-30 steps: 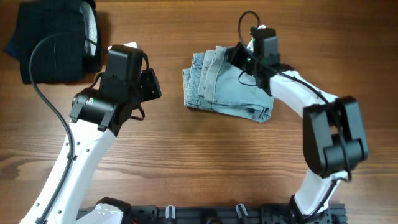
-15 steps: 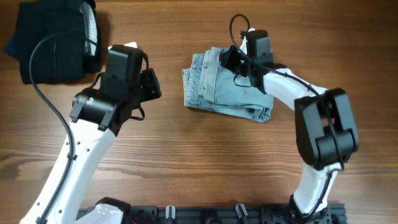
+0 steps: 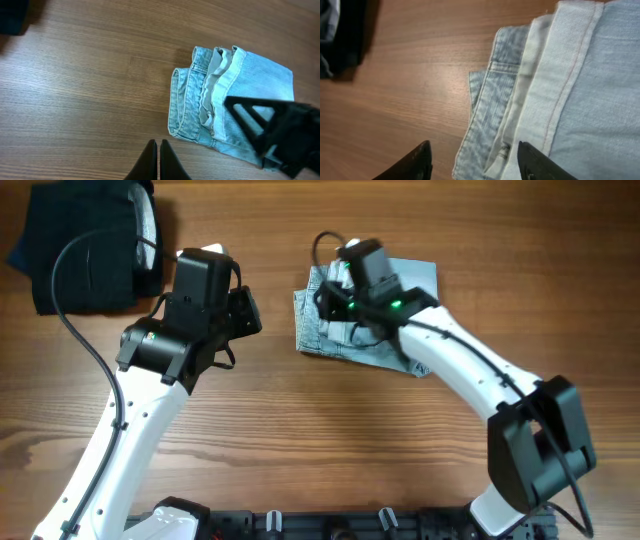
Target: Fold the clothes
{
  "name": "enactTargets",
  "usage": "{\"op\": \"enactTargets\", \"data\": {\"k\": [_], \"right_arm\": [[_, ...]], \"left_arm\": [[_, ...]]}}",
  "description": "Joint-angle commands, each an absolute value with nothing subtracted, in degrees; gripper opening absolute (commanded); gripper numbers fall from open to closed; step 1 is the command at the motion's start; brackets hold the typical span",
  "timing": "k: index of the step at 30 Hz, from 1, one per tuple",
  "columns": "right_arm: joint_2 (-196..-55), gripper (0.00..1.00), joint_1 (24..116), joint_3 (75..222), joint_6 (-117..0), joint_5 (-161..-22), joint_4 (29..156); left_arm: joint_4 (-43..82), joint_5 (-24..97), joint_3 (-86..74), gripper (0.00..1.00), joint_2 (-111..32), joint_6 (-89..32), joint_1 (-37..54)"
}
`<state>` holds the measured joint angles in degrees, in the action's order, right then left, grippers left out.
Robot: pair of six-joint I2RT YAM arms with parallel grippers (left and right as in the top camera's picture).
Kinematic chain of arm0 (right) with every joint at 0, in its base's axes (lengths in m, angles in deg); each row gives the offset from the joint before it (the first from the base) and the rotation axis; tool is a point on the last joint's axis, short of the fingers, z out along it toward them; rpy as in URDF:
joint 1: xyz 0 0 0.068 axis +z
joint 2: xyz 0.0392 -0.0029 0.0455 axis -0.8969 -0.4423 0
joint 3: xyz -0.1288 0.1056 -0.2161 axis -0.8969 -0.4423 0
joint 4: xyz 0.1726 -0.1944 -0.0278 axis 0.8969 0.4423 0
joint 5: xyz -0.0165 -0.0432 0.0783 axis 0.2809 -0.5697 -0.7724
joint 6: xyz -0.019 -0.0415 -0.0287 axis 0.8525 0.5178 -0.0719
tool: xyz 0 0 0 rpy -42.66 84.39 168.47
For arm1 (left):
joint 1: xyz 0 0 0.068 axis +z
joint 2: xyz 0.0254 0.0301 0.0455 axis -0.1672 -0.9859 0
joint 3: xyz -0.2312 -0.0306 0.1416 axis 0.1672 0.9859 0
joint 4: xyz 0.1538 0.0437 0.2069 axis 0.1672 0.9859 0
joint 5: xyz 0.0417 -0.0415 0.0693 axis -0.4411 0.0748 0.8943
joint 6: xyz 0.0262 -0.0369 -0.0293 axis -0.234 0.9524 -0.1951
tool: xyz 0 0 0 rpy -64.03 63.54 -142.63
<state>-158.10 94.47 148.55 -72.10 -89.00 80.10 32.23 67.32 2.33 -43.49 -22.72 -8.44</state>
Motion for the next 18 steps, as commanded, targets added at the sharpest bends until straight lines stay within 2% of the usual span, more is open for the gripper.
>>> {"op": "enactTargets", "data": {"k": [1,9,14,16,18], "right_arm": [[-158.91,0.6,97.36,148.73,-72.16,-78.25,80.34],[-166.06,0.65,98.65,148.73,-74.61,-75.36,80.45],[-169.86,0.64,98.62,148.73,-74.57,-75.32,81.43],[-170.47,0.35,98.62,148.73,-74.57,-75.32,81.5],[-170.61,0.13,98.62,148.73,-74.65,-75.32,81.43]], "left_arm": [[32.27,67.87,2.61,0.04,-43.75,-22.59,-8.59],[32.27,67.87,2.61,0.04,-43.75,-22.59,-8.59],[32.43,67.87,2.61,0.04,-43.75,-22.61,-8.59],[32.43,67.87,2.61,0.04,-43.75,-22.59,-8.59],[32.43,67.87,2.61,0.04,-43.75,-22.61,-8.59]]}}
